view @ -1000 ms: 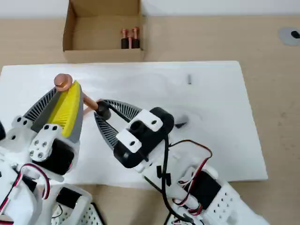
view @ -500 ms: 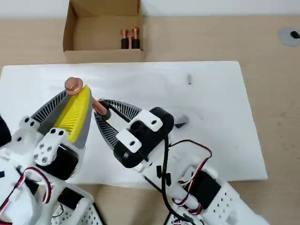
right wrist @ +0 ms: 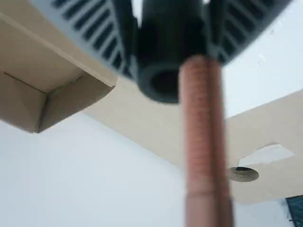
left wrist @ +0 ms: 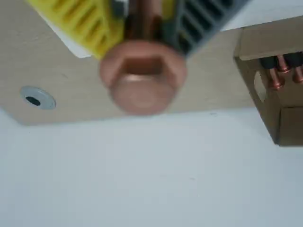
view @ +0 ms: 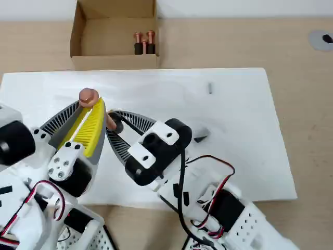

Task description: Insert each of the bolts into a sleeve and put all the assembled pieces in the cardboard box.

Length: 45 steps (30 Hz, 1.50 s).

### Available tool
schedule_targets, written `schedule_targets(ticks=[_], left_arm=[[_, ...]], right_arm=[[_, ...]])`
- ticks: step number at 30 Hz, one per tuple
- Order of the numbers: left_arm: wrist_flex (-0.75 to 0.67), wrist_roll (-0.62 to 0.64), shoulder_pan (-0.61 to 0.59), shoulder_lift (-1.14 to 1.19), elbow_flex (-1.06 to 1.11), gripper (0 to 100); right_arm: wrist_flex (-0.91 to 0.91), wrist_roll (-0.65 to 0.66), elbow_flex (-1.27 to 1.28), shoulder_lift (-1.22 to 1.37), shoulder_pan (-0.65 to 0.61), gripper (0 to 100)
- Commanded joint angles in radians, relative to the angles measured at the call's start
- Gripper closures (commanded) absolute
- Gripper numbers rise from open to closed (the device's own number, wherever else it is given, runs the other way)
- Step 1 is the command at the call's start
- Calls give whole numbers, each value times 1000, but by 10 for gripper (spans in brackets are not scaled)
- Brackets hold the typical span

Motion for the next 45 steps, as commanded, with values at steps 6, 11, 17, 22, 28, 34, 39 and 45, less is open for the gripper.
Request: schedule_targets(ticks=[6,11,17,22,28,34,39,45], left_arm=[[-146,-26,-103,1,29,991],[-192,-25,-103,-1,78,991],[-172,-20,-26,1,81,991],[-140,-20,-21,-2,78,990],[-75,-28,-28,-7,78,990],[-69,-71,-25,-7,87,991],[-69,-69,-26,-7,78,991],[-69,-74,-28,-7,77,988]], right_arm=[[-20,-8,-8,-27,-15,989],[-20,-8,-8,-27,-15,989],[-20,-8,-10,-27,-15,989],[-20,-8,-8,-27,-15,989],[-20,-8,-7,-27,-15,989],[-20,-8,-7,-27,-15,989],[-20,-8,-7,-27,-1,989],[-20,-8,-8,-28,27,989]])
